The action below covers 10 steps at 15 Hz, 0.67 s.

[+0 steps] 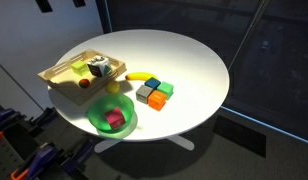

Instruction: Pick up the banana plush toy and put it on the lime green block

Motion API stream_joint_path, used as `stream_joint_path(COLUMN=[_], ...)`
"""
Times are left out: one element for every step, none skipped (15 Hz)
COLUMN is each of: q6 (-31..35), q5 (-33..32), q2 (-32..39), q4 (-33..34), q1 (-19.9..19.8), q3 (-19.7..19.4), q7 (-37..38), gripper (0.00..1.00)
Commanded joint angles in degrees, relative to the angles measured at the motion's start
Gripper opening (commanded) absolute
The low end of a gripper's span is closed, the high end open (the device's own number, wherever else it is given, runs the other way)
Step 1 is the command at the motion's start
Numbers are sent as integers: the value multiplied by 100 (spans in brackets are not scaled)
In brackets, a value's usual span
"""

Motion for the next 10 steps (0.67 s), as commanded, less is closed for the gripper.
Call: stream_joint_path(q6=[-16,4,27,44,102,166,229,369,487,638], q5=[136,215,327,444,594,764,915,1049,1164,1277], q2=[373,475,569,667,777,886,981,1076,1158,1243], q4=[416,520,616,715,820,918,1003,1069,1119,1158], q1=[48,50,48,44,33,21,9,-12,-29,-54], q3=[-16,-47,-81,-111,-157,-206,-244,-284,-315,-349], q7=[113,95,84,62,47,33,16,31,33,52], gripper=[100,100,100,100,100,100,100,100,100,100])
